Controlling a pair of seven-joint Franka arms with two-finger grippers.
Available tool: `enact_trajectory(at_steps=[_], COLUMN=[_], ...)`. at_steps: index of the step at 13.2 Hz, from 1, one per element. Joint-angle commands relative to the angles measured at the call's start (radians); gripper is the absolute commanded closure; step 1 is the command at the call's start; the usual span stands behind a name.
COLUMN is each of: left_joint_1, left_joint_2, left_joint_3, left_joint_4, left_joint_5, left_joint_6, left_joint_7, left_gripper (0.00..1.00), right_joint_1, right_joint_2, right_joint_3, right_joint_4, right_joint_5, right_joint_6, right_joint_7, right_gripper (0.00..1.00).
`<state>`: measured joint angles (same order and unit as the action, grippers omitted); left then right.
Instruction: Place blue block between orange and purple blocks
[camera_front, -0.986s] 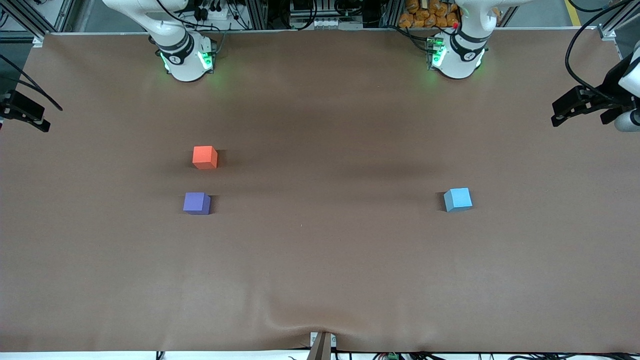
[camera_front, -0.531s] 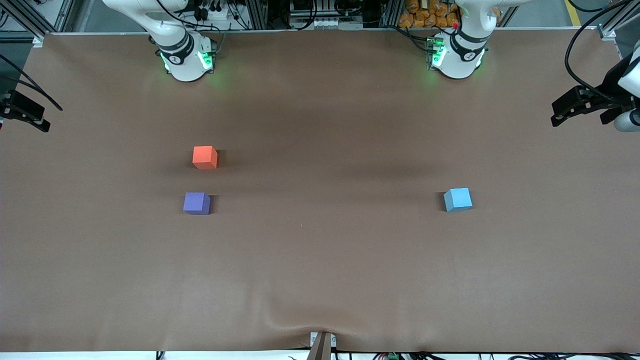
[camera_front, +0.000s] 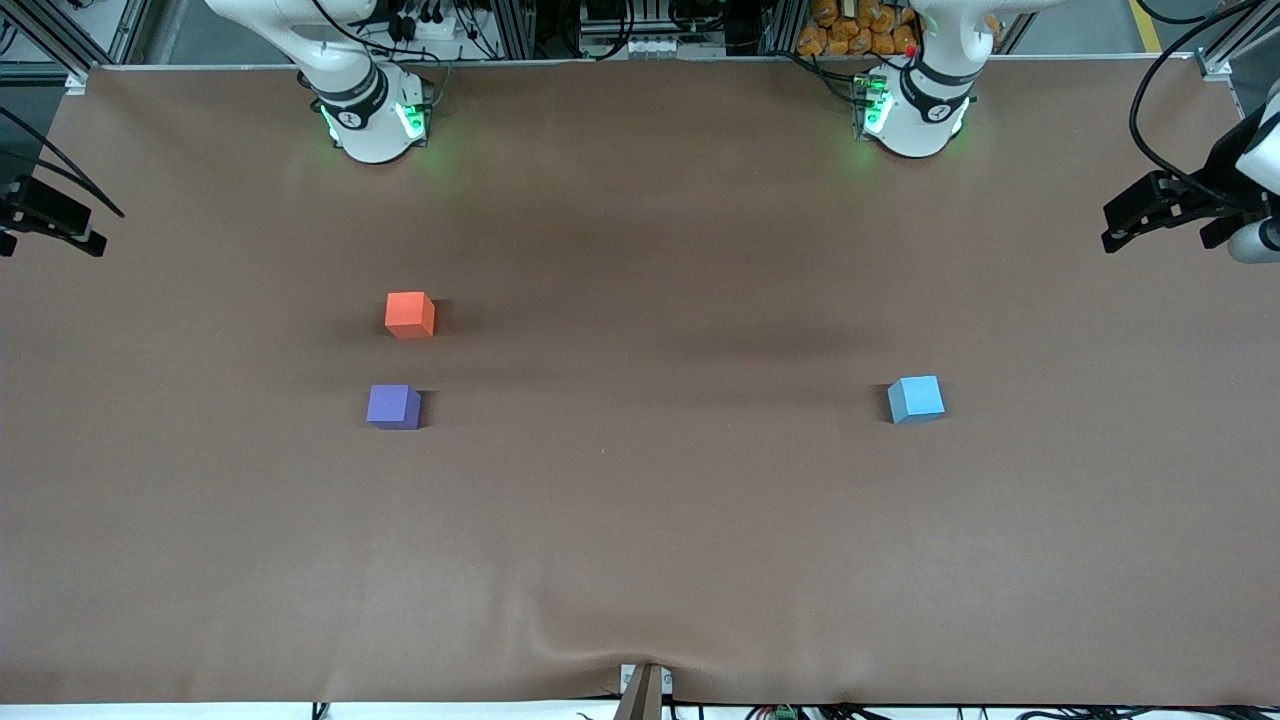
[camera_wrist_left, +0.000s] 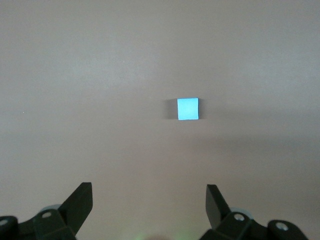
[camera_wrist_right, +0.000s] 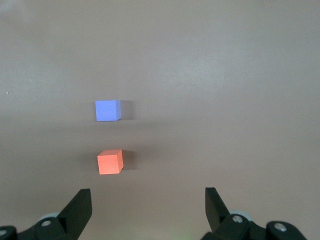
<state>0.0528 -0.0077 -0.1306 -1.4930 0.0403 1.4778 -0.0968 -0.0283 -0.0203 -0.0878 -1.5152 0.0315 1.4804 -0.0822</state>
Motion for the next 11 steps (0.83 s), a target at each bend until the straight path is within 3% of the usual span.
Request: enact_trajectory(at_steps=[1, 11], left_joint_1=[0.002, 0.010], left_joint_2=[-0.006, 0.000], left_joint_3=[-0.003, 0.008], left_joint_4=[0.013, 0.011], left_joint_5=[-0.007, 0.006], left_joint_6=[-0.014, -0.013], left_joint_7=[0.008, 0.008], left_gripper=[0.00, 0.00], right_joint_1=[-0.010, -0.022], right_joint_2=[-0.001, 0.000], right_joint_3=[0.005, 0.007], right_joint_4=[0.003, 0.003], right_joint_5=[0.019, 0.022], right_joint_6=[-0.006, -0.006], right_joint_7=[0.012, 0.012], right_gripper=[0.00, 0.00])
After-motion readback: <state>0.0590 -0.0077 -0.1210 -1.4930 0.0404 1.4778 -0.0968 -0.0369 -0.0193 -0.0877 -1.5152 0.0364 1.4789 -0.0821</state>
